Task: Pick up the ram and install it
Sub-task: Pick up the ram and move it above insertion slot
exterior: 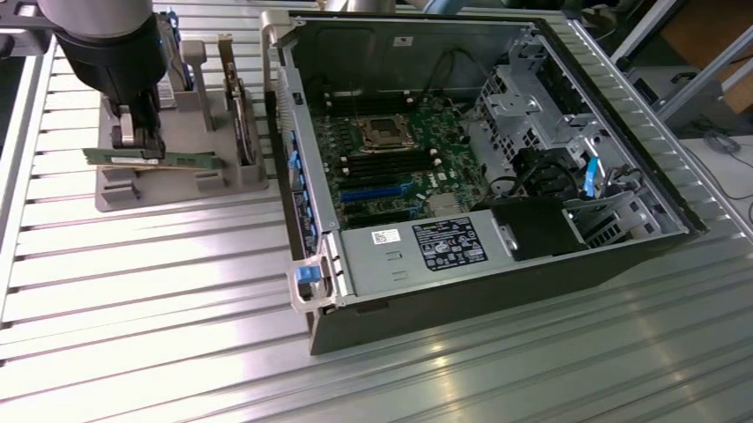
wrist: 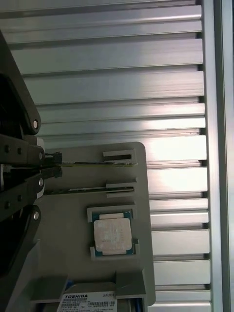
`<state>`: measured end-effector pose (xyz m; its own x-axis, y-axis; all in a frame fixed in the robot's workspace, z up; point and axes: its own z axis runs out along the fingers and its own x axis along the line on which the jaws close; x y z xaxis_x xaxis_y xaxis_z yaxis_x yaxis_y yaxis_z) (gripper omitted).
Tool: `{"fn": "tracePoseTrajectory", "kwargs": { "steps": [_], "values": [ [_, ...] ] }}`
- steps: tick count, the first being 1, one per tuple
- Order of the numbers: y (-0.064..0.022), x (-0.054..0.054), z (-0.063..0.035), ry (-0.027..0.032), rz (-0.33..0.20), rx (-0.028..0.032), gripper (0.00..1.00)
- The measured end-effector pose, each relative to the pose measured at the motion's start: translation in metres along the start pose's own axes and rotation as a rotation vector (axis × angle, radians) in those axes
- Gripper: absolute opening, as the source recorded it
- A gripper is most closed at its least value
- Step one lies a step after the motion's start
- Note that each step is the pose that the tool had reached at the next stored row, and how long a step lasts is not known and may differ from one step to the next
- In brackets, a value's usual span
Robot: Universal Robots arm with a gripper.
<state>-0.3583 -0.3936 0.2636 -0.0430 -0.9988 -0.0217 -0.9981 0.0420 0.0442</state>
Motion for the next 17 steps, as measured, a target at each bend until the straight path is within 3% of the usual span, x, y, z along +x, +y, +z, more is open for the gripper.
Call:
{"fn": "tracePoseTrajectory", "kwargs": {
  "steps": [17],
  "values": [
    [0.0005,0.0,-0.0121,0.0,0.0,0.0,0.13]
  ]
}}
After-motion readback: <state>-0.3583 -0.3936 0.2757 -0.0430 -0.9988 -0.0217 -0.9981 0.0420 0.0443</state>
